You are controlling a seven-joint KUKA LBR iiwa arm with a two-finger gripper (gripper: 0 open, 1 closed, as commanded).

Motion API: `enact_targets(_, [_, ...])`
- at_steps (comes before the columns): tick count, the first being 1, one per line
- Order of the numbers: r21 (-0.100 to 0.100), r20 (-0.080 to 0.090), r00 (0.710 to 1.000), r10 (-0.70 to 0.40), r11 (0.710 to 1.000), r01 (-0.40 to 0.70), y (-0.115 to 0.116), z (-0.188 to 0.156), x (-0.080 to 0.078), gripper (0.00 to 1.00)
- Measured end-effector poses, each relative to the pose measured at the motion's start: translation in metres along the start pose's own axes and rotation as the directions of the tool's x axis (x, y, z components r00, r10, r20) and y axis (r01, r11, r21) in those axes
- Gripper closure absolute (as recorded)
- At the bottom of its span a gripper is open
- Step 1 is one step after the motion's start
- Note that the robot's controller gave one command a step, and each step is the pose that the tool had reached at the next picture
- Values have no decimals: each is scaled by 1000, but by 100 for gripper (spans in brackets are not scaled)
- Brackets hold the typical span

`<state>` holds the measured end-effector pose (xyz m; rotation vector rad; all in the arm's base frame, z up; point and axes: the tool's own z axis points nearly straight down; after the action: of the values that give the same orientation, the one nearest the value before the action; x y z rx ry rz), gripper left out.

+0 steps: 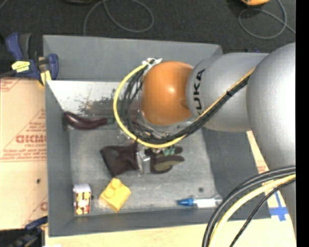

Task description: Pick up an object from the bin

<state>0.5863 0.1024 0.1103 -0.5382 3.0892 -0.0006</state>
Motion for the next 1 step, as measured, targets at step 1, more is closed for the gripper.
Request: enact_targets(1, [-2,1,990,141,990,-141,-13,15,0,0])
